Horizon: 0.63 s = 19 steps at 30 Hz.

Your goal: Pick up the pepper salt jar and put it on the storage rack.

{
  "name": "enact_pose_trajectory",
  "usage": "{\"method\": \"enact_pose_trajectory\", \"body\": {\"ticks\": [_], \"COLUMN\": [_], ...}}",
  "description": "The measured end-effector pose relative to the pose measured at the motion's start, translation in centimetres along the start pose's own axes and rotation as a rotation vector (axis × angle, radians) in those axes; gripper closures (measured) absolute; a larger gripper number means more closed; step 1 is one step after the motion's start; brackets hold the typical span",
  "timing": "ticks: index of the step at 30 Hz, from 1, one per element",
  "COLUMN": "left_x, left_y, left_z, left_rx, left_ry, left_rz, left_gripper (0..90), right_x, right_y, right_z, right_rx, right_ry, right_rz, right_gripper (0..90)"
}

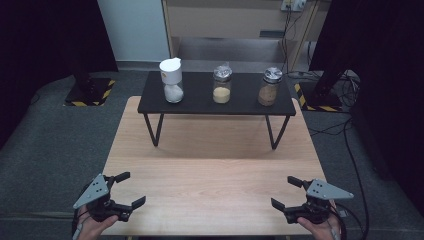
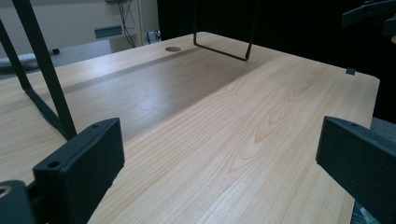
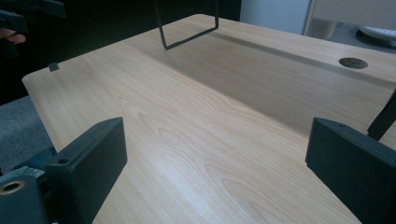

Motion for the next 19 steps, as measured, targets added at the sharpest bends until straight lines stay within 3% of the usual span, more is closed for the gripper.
{"method": "enact_pose_trajectory", "body": {"ticks": [19], "left_x": [0.03], "left_y": [0.0], "left_z": [-0.02], "left_rx": [0.001], "left_ry": [-0.004], "left_rz": [-0.001], "left_gripper": [0.0], "right_x": [0.01], "right_y": [-0.06], "right_z": [-0.01], "right_rx": [-0.002], "right_ry": [0.007], "right_rz": [0.001], "right_gripper": [5.9]}}
Point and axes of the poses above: each handheld gripper's, and its own axes: x roughly forward along the jaws, y roughly out of its top, z roughly to its right, the point moved 6 cm from there along x, roughly forward along the jaws, and after that the axes turned 15 degrees about -x, right-handed, at the moved point
